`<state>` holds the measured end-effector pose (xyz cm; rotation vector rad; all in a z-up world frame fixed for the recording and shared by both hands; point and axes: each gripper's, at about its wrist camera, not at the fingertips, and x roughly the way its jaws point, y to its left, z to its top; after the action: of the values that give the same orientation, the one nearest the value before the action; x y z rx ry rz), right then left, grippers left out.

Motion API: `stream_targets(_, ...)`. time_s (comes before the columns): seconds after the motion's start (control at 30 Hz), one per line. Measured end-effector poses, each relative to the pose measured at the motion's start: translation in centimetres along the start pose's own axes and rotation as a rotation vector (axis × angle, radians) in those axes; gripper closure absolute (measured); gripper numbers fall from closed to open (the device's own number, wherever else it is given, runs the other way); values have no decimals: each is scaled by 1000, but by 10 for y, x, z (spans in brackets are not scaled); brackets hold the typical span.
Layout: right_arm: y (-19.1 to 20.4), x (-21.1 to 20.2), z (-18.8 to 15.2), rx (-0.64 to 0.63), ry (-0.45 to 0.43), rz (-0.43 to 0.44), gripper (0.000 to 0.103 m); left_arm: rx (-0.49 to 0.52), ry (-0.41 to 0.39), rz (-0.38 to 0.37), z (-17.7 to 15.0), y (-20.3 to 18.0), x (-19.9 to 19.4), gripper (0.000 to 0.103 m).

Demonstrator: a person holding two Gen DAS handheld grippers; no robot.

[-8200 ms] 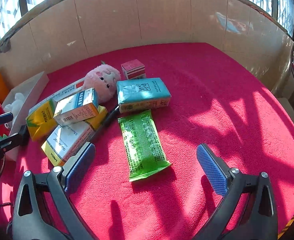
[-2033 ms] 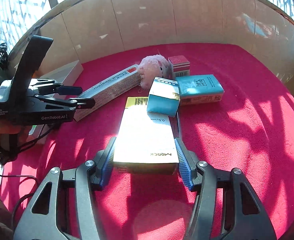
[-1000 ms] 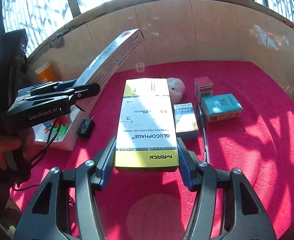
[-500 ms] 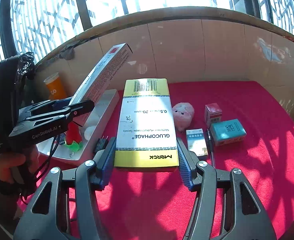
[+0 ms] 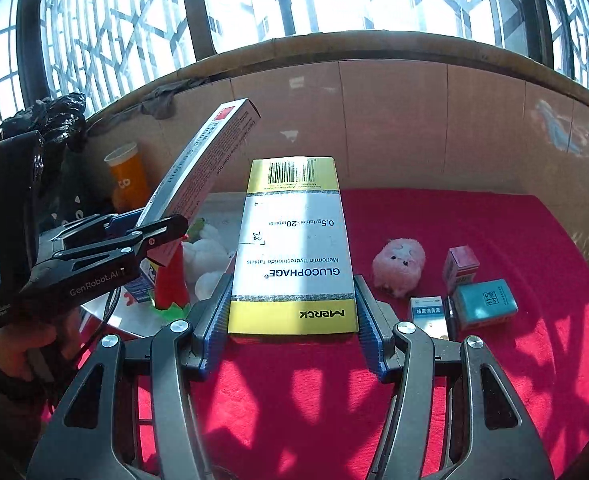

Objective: Organize objects
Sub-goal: 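Carry the Liquid Sealant box with left tool while right tool carries the Glucophage box to the tray, then open left tool over the tray while right tool releases the Glucophage box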

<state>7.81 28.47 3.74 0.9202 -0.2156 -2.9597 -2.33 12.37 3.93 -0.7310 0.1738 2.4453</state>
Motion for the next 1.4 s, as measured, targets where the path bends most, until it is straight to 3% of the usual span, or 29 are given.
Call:
stream_targets(0.3,23,16,19,-42,-1,21,47,-79,-21,53,-1,38,-12,61)
stream_targets(0.73,64,62,50,-115,39,73,47,-230,8,195,-14,134,-21,61)
stream_targets(0.93,87,111,68,-119,98,95,47,-336,84,123,-26,165,1,61)
stream_targets(1.03,98,139,73,-109,126,104,47,-348,108,125,-30,171,13,61)
stream_targets(1.4,123,215,76,-102,201,109,47,-392,96,128,-30,186,22,60)
